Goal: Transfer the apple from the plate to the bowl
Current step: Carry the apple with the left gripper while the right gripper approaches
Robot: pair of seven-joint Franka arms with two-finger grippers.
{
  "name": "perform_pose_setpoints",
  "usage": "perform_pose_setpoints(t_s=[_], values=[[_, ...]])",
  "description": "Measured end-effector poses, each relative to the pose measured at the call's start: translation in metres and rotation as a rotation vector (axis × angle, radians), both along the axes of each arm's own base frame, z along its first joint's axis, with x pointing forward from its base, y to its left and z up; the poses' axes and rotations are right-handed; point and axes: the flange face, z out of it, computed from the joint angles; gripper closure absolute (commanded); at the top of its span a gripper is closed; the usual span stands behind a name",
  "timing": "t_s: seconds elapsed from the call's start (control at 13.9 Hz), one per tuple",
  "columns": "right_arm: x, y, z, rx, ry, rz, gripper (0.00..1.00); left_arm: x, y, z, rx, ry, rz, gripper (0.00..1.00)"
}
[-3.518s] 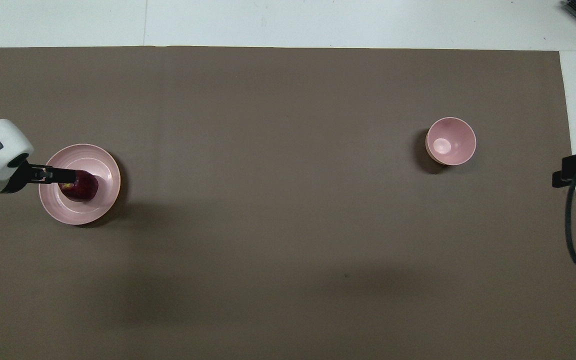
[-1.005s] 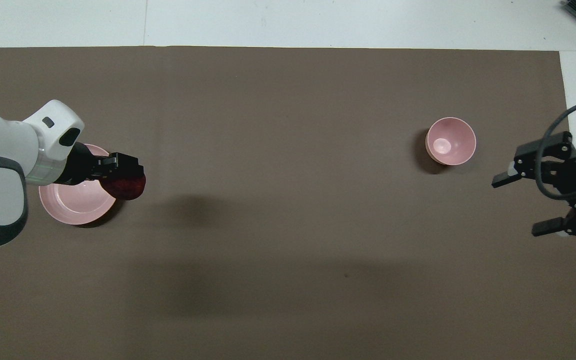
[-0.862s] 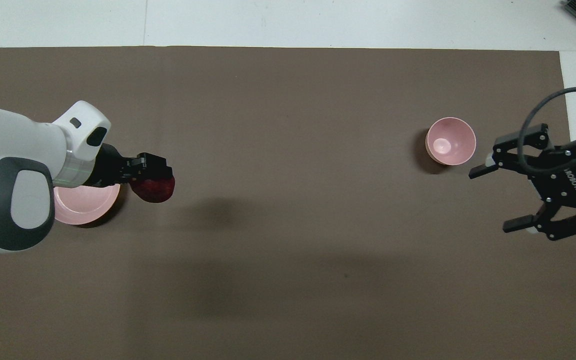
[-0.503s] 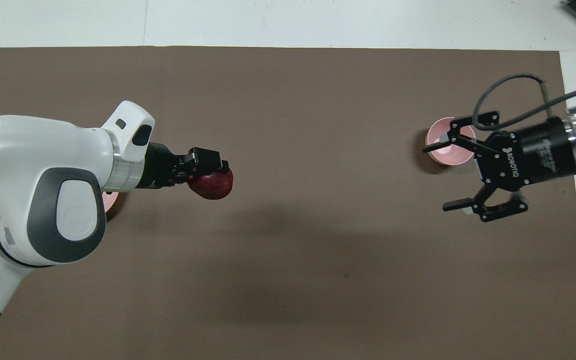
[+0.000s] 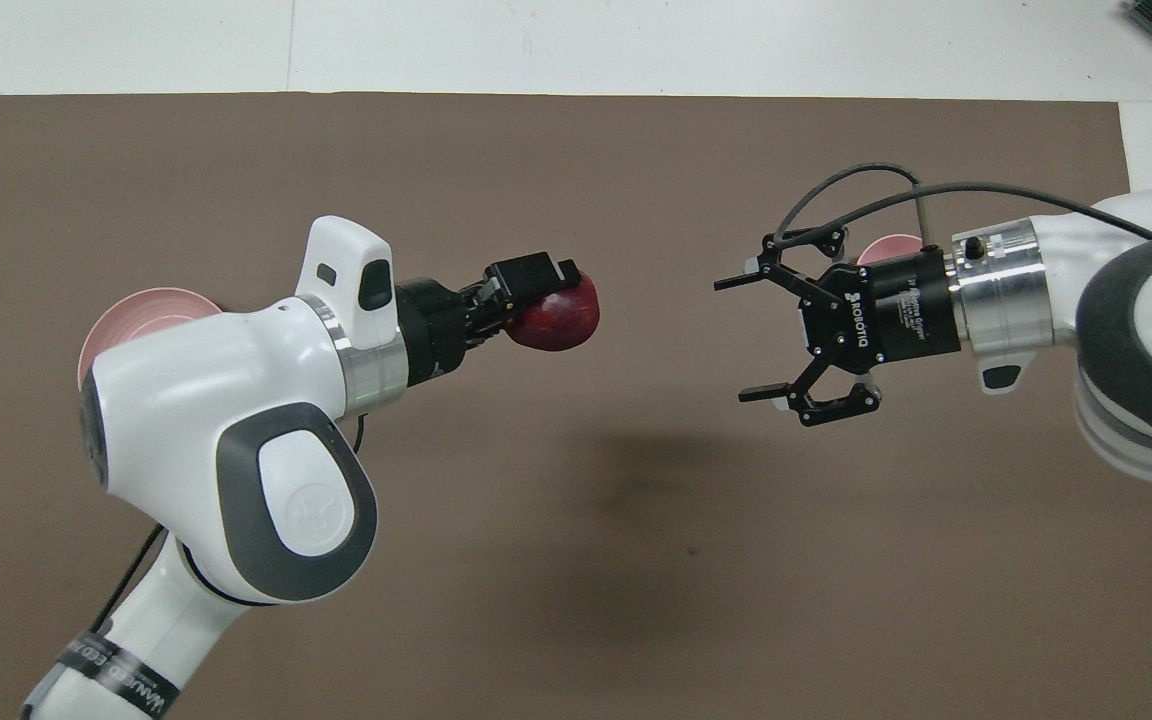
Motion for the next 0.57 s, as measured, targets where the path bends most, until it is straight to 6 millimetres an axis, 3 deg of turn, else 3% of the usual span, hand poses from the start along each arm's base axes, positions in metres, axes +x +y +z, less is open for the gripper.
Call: perform_pose_setpoints(t_s=[0.57], values=[[0.007,0.004,-0.005,0.034,0.032,-0.107,0.00,-0.031,-0.040,0.008,-0.088,0.004,0.033,1.00]])
